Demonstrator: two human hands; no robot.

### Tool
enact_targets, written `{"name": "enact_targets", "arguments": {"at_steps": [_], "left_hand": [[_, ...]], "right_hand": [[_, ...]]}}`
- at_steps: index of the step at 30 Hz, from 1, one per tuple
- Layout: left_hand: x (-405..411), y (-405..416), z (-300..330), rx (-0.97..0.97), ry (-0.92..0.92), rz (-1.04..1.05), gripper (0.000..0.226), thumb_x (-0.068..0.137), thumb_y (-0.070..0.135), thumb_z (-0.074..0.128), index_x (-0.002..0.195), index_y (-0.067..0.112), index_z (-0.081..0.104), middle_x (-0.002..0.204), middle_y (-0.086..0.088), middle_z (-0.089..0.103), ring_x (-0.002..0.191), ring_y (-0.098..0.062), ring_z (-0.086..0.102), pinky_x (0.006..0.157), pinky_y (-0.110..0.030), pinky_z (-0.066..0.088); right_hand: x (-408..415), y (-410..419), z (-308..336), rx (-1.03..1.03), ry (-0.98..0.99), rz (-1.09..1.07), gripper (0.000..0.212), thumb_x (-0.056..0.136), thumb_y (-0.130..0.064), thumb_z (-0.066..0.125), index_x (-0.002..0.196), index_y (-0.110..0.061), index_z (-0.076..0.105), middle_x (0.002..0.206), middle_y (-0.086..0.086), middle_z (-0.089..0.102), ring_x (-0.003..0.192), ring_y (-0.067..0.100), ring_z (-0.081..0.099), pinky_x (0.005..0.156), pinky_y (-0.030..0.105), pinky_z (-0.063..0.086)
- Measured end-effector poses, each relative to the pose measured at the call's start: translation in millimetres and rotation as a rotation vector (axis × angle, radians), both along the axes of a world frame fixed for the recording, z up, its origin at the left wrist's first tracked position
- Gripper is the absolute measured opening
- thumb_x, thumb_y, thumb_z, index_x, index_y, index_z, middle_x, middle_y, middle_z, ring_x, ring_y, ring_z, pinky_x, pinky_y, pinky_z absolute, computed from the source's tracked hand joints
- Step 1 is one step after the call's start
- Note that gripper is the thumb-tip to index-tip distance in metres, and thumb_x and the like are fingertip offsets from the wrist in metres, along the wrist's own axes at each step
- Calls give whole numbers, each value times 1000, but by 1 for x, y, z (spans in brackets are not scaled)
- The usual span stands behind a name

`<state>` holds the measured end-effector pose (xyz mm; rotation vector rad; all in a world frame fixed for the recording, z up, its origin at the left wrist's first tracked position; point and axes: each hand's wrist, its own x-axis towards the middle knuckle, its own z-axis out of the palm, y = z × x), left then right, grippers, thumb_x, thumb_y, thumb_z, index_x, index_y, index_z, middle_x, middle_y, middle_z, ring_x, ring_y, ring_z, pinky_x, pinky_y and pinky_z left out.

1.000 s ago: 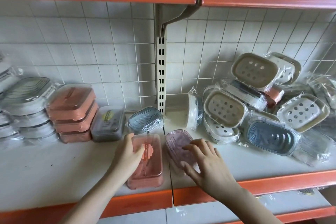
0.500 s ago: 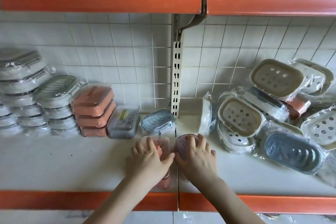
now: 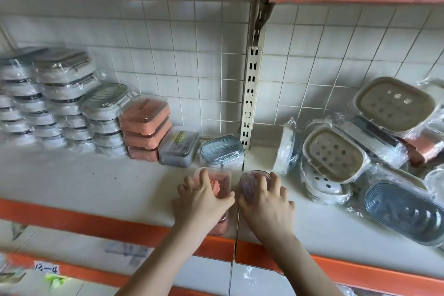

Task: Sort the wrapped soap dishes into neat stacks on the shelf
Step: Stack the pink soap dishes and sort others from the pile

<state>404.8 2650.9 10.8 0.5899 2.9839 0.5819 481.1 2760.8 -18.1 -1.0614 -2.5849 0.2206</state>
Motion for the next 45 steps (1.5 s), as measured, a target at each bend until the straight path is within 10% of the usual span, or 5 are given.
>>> {"name": "enact_targets", "arguments": {"at_steps": [5,45], "left_hand": [[2,-5,4,43,-14,-18,80,71,68,55,136,29,28,127,-9,41,118,-32,43,92,-41,41],[-175,-189,-8,57,147,-44,70,72,67,49,130,32,36,125,-6,45,115,-30,47,91,-41,44]], "right_hand": [[0,2,8,-125,-66,-22,67,78,-69,46,124,-21,38,130,10,38,118,33,44,86,42,43],[-149,-173,15,-147,17,-30,60,80,-62,50,126,-24,40,124,5,43,118,29,43,92,41,41]]}}
